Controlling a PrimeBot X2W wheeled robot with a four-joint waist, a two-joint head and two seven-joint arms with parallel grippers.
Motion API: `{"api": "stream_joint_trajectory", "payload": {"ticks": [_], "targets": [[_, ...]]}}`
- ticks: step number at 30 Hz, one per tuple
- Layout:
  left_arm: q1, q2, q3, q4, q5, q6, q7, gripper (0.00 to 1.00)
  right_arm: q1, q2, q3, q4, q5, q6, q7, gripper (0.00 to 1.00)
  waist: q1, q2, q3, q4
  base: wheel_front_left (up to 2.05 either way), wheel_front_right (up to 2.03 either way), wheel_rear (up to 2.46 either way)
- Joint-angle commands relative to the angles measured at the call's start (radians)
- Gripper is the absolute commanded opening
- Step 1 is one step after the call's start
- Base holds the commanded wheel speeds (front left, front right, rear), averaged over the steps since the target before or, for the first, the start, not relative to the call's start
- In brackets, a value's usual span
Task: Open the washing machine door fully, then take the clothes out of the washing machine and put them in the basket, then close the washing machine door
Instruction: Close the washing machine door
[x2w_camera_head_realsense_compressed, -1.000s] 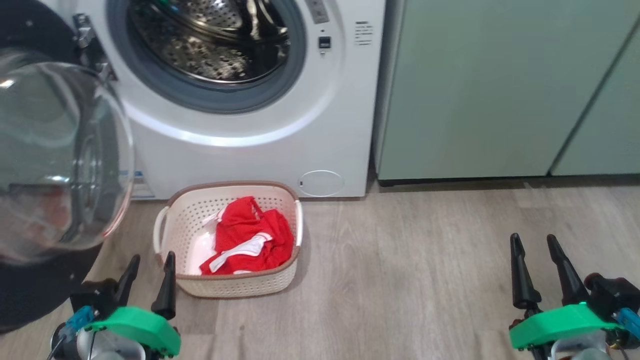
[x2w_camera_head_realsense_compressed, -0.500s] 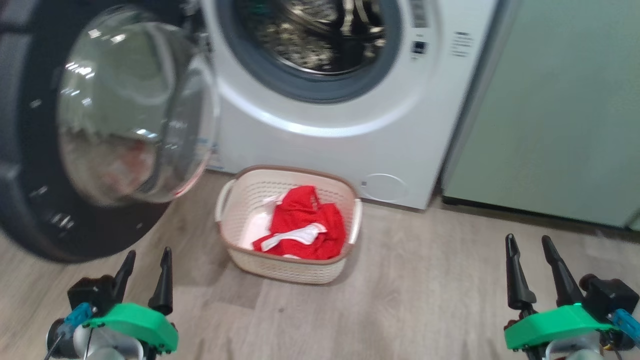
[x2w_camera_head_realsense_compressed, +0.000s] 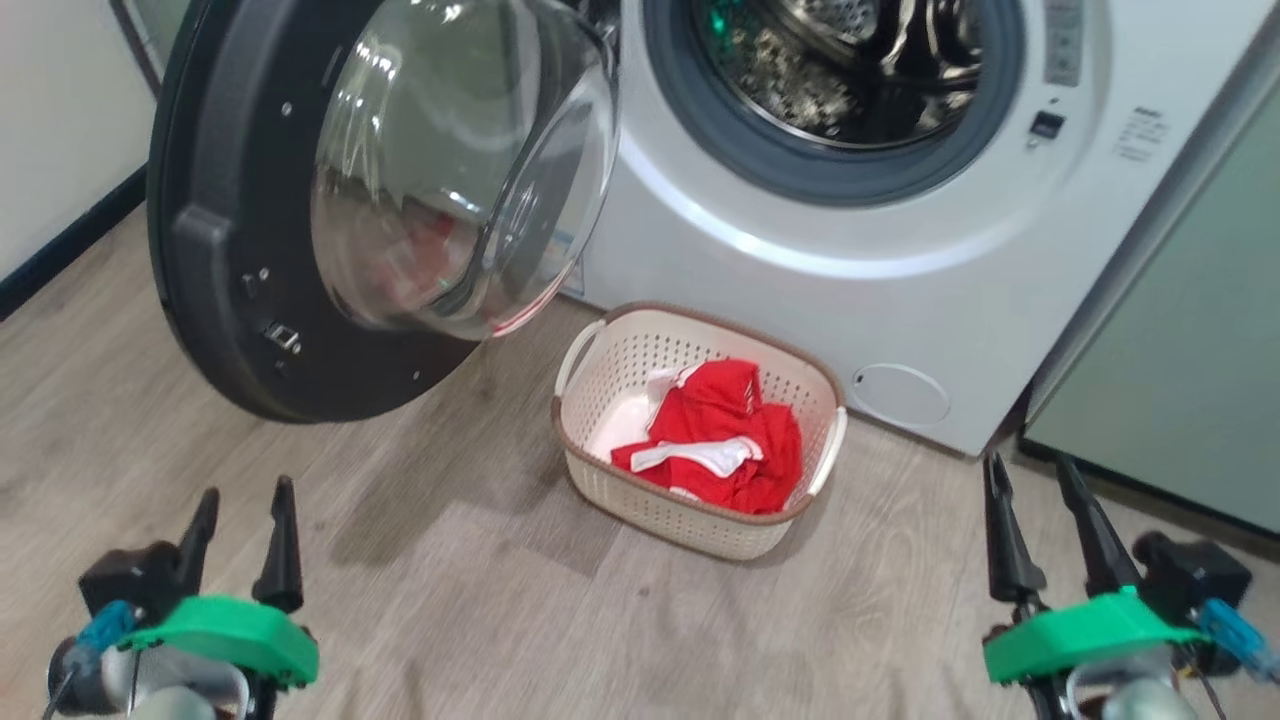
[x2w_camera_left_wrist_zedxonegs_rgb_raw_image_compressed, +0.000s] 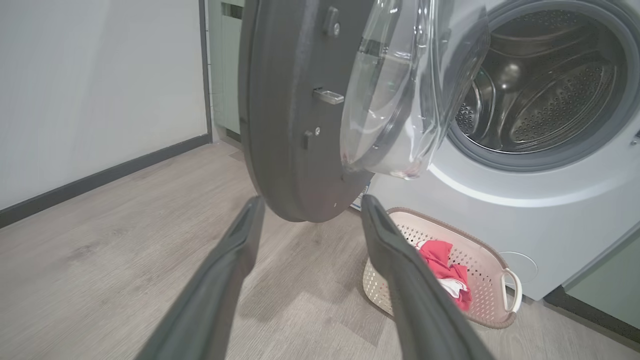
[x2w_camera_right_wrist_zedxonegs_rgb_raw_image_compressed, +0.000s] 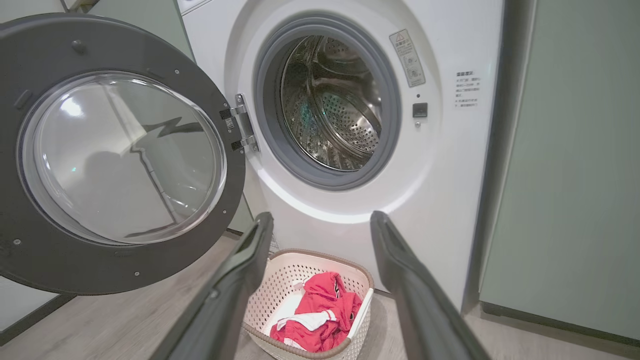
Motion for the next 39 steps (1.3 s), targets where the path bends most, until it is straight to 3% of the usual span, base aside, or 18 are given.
{"api": "stream_joint_trajectory", "payload": {"ticks": [1,11,12,13,20,26,28,30,31,39], "targets": [[-0.067,0.015,0.044,-0.041,0.013,-0.006,-0.011,1.0,-0.059,-0.007,0.029,-0.027,0.005,-0.001,-0.006,1.0,0.0,0.0,0.016,0.013,0.0,0.0,0.0],[-0.051,-0.004,0.107,-0.082,0.036,-0.006,-0.011,0.98,-0.097,-0.019,0.059,-0.01,0.014,-0.001,-0.006,1.0,0.0,0.0,0.036,0.026,0.0,0.0,0.0],[-0.05,-0.005,0.121,-0.086,0.025,-0.006,-0.011,0.09,-0.097,-0.02,0.062,-0.008,0.016,-0.001,-0.006,1.0,0.0,0.0,0.035,0.025,0.0,0.0,0.0],[-0.052,-0.001,0.129,-0.086,0.018,-0.006,-0.011,0.0,-0.097,-0.02,0.062,-0.007,0.016,-0.001,-0.006,1.0,0.0,0.0,0.034,0.025,0.0,0.0,0.0],[-0.146,0.058,0.203,-0.019,-0.19,-0.006,-0.006,0.0,-0.079,-0.016,0.047,-0.011,0.015,-0.001,-0.006,1.0,0.0,0.0,0.025,0.017,0.0,0.0,0.0],[-0.305,0.162,0.313,0.101,-0.506,-0.006,0.141,0.0,-0.05,-0.006,0.026,-0.017,0.011,-0.001,-0.006,1.0,0.0,0.0,0.011,0.004,0.0,0.0,0.0],[-0.331,0.183,0.337,0.129,-0.55,-0.006,0.175,0.0,-0.046,-0.005,0.023,-0.018,0.011,-0.001,-0.006,1.0,0.0,0.0,0.011,0.0,0.0,0.0,0.0],[-0.416,0.231,0.419,0.223,-0.672,0.018,0.278,0.0,-0.042,-0.002,0.018,-0.02,0.009,-0.001,-0.006,1.0,0.0,0.0,0.019,-0.017,0.0,0.0,0.0],[-0.416,0.231,0.419,0.223,-0.672,0.018,0.278,0.0,-0.042,-0.002,0.018,-0.02,0.009,-0.001,-0.006,1.0,0.0,0.0,0.019,-0.017,0.0,0.0,0.0],[-0.65,0.338,0.539,0.457,-0.882,0.173,0.563,0.0,-0.051,-0.009,0.032,-0.013,0.007,-0.001,-0.006,1.0,0.0,0.0,0.04,-0.071,0.0,0.0,0.0]]}}
